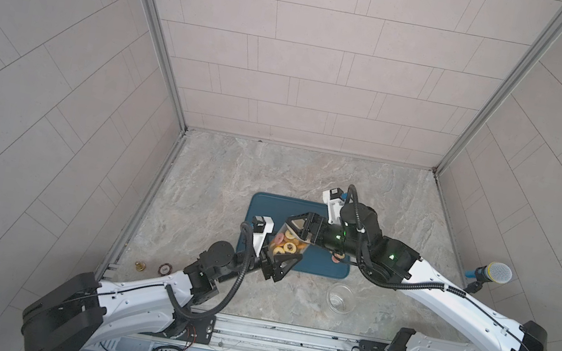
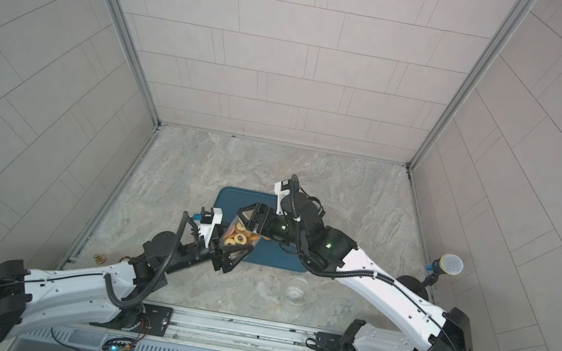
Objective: Pour the cookies out of the jar
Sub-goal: Unscrew the lid from the jar.
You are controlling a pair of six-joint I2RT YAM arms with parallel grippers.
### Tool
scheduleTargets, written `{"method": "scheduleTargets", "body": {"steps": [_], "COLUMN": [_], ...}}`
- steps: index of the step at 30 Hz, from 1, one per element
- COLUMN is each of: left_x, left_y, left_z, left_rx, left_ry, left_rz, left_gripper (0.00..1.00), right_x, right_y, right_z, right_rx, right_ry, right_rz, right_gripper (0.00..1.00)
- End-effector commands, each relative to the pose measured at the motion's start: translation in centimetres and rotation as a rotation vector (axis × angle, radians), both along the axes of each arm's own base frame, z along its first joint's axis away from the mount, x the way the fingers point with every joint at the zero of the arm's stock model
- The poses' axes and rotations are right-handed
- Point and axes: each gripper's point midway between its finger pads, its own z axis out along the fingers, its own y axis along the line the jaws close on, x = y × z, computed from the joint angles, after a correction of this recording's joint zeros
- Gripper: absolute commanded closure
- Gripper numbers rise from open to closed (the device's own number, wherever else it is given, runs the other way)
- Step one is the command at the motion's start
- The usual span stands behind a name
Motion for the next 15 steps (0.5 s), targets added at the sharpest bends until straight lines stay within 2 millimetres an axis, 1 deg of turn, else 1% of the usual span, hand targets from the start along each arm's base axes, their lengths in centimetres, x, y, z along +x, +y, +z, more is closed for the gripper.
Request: {"method": "scheduleTargets", "body": {"steps": [1,3,4,6,8,9,10,11,12,13,15], "left_x": [-2.4,-3.4,-3.7,-4.0,-4.4,-4.4,-4.4,-4.3,-3.6,-2.8,-1.1], "left_y": [1.2,0.8,0.8,0.6,0.6,0.6,0.6,0.6,0.7,1.0,1.8], "left_z": [8.8,9.4,9.7,10.1,10.4,10.5,10.4,10.3,9.9,9.4,7.8], "left_rx": [-0.326,-0.327,-0.332,-0.336,-0.338,-0.339,-0.336,-0.335,-0.334,-0.336,-0.303], "left_ry": [-0.083,-0.08,-0.078,-0.077,-0.082,-0.083,-0.08,-0.079,-0.068,-0.06,-0.062], "left_rz": [-0.166,-0.239,-0.256,-0.284,-0.304,-0.306,-0.306,-0.299,-0.265,-0.211,-0.087], "left_gripper": [1.0,1.0,1.0,1.0,1.0,1.0,1.0,1.0,1.0,1.0,1.0], "right_x": [-2.3,-2.9,-3.2,-3.4,-3.2,-3.2,-3.1,-3.1,-2.9,-2.7,-2.2], "right_y": [0.9,1.0,1.1,1.0,0.7,0.6,0.5,0.2,-0.4,-1.0,-2.8], "right_z": [4.7,5.9,6.1,5.8,5.0,4.8,4.7,4.6,4.4,4.5,4.4], "right_rx": [0.207,0.266,0.286,0.299,0.277,0.263,0.252,0.234,0.193,0.153,0.039], "right_ry": [-0.129,-0.153,-0.15,-0.145,-0.128,-0.127,-0.127,-0.125,-0.127,-0.141,-0.137], "right_rz": [0.197,0.228,0.243,0.237,0.216,0.209,0.202,0.19,0.167,0.142,0.067], "right_gripper": [1.0,1.0,1.0,1.0,1.0,0.85,0.67,0.45,0.25,0.13,0.04]}}
